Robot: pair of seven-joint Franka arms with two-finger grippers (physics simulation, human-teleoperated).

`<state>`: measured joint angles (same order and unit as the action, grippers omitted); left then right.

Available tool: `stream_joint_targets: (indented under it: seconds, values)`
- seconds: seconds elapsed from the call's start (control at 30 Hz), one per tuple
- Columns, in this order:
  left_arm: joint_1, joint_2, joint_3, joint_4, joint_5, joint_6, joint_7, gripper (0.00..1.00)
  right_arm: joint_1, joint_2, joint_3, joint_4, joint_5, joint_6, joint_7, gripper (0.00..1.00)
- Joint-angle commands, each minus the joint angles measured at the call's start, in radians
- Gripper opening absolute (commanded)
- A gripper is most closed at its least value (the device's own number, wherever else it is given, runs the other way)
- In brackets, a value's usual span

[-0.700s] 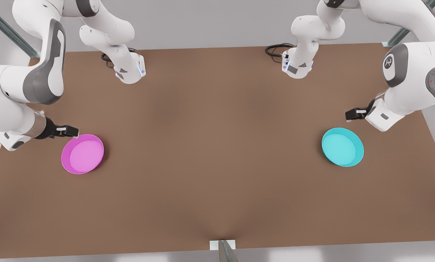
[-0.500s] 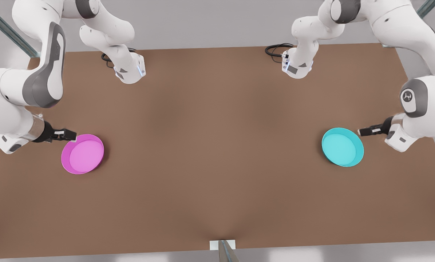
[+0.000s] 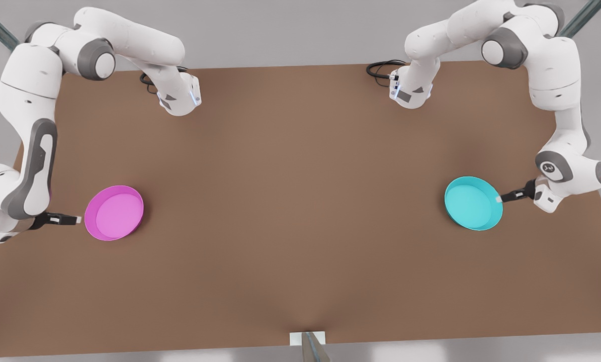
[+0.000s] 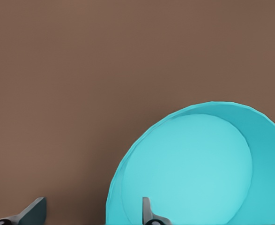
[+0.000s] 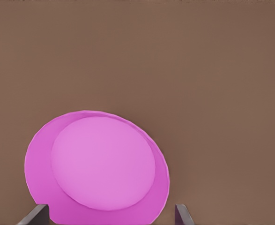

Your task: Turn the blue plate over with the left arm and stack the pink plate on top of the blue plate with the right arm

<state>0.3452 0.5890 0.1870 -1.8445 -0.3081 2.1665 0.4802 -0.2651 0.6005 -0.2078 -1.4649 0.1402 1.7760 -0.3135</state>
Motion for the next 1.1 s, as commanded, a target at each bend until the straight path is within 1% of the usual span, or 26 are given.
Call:
stream_joint_targets:
  seconds: [0.0, 0.1, 0.13, 0.17, 0.2, 0.23, 0.27, 0.37, 0.43, 0.47, 0.5, 0.53, 0.7, 0.77, 0.93, 0.97, 1.0, 1.03, 1.07]
  values:
    - [0.003, 0.006, 0.0, -0.028, -0.028, 0.087, 0.413, 1.0, -0.013, 0.004, -0.001, -0.003, 0.021, 0.066, -0.305, 1.0]
    - [0.003, 0.026, 0.0, -0.044, -0.028, 0.09, 0.413, 1.0, -0.045, -0.037, 0.001, -0.117, 0.025, 0.082, -0.32, 1.0]
    - [0.003, 0.026, -0.001, -0.044, -0.028, 0.084, 0.413, 1.0, -0.062, -0.076, 0.001, -0.204, 0.025, 0.176, -0.39, 1.0]
    - [0.003, 0.026, -0.003, -0.044, -0.028, 0.082, 0.411, 1.0, -0.088, -0.074, 0.001, -0.219, 0.025, 0.206, -0.447, 1.0]
    - [0.001, 0.025, -0.004, -0.042, -0.029, 0.079, 0.403, 0.83, -0.097, -0.079, 0.001, -0.232, 0.025, 0.197, -0.45, 1.0]
    - [0.001, 0.022, -0.006, -0.042, -0.029, 0.064, 0.394, 0.75, -0.1, -0.08, 0.001, -0.238, 0.025, 0.194, -0.45, 1.0]
    - [0.0, 0.011, -0.007, -0.042, -0.029, 0.038, 0.363, 0.75, -0.098, -0.068, 0.001, -0.238, 0.03, 0.206, -0.447, 1.0]
    - [-0.002, 0.008, -0.015, -0.042, -0.029, 0.032, 0.337, 0.75, -0.074, -0.007, 0.007, -0.238, 0.091, 0.266, -0.432, 1.0]
    - [-0.002, 0.006, -0.023, -0.042, -0.029, 0.033, 0.325, 0.75, -0.066, 0.015, 0.011, -0.238, 0.091, 0.295, -0.434, 1.0]
    - [-0.002, 0.006, -0.027, -0.042, -0.029, 0.033, 0.308, 0.69, -0.066, 0.01, 0.013, -0.238, 0.099, 0.304, -0.434, 1.0]
    - [-0.002, 0.008, -0.029, -0.042, -0.029, 0.033, 0.308, 0.58, -0.075, 0.005, 0.013, -0.249, 0.165, 0.318, -0.444, 1.0]
    - [-0.002, 0.008, -0.029, -0.042, -0.028, 0.032, 0.308, 0.58, -0.082, 0.001, 0.016, -0.29, 0.174, 0.399, -0.458, 1.0]
    - [-0.002, 0.014, -0.035, -0.036, -0.028, 0.039, 0.307, 0.58, -0.083, -0.005, 0.018, -0.292, 0.174, 0.405, -0.506, 1.0]
    - [-0.002, 0.014, -0.037, -0.038, -0.028, 0.041, 0.297, 0.47, -0.083, -0.005, 0.018, -0.292, 0.174, 0.411, -0.526, 1.0]
    - [-0.003, 0.028, -0.037, -0.033, -0.029, 0.047, 0.299, 0.47, -0.091, -0.005, 0.015, -0.319, 0.173, 0.401, -0.561, 1.0]
    - [-0.003, 0.028, -0.037, -0.032, -0.029, 0.045, 0.297, 0.39, -0.089, -0.005, 0.015, -0.318, 0.173, 0.402, -0.562, 1.0]
    - [-0.003, 0.028, -0.037, -0.032, -0.032, 0.044, 0.29, 0.24, -0.091, 0.007, 0.015, -0.318, 0.173, 0.413, -0.575, 1.0]
    - [-0.003, 0.028, -0.037, -0.032, -0.032, 0.041, 0.282, 0.21, -0.092, 0.005, 0.015, -0.319, 0.173, 0.41, -0.575, 1.0]
    - [-0.003, 0.028, -0.037, -0.032, -0.032, 0.038, 0.268, 0.21, -0.092, 0.005, 0.015, -0.318, 0.173, 0.408, -0.575, 1.0]
